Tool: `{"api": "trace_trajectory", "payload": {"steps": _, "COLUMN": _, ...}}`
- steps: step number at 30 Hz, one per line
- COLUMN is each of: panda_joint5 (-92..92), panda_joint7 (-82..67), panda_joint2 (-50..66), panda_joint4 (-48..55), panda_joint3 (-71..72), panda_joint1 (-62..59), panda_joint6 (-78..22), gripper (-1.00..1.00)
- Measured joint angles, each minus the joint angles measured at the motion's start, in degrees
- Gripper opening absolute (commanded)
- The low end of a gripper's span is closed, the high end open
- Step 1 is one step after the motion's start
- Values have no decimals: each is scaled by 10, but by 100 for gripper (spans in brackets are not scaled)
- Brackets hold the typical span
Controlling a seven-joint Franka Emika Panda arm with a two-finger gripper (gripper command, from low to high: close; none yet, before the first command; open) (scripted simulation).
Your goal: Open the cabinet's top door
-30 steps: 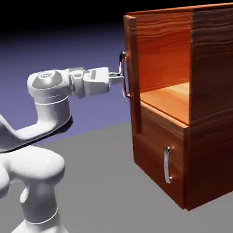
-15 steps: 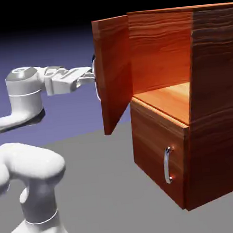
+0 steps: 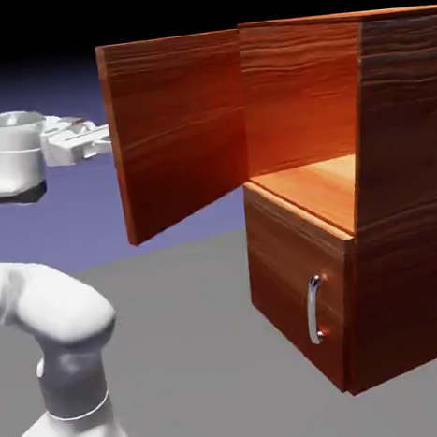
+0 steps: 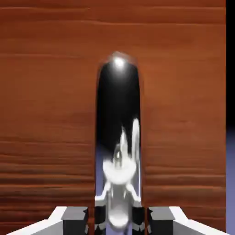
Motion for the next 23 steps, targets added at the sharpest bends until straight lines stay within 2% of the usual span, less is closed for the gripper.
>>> {"api": "trace_trajectory", "payload": {"steps": 11, "panda_joint5": 70, "panda_joint7": 29, "panda_joint2": 91, "panda_joint4": 198, "panda_joint3": 200, "panda_joint1": -228, "panda_joint6": -154, "gripper": -100}}
{"api": "trace_trajectory", "payload": {"steps": 23, "panda_joint5": 120, "panda_joint7": -7, "panda_joint2": 59, "panda_joint4": 383, "panda_joint3": 368, "panda_joint1": -477, "panda_joint6": -256, "gripper": -100}}
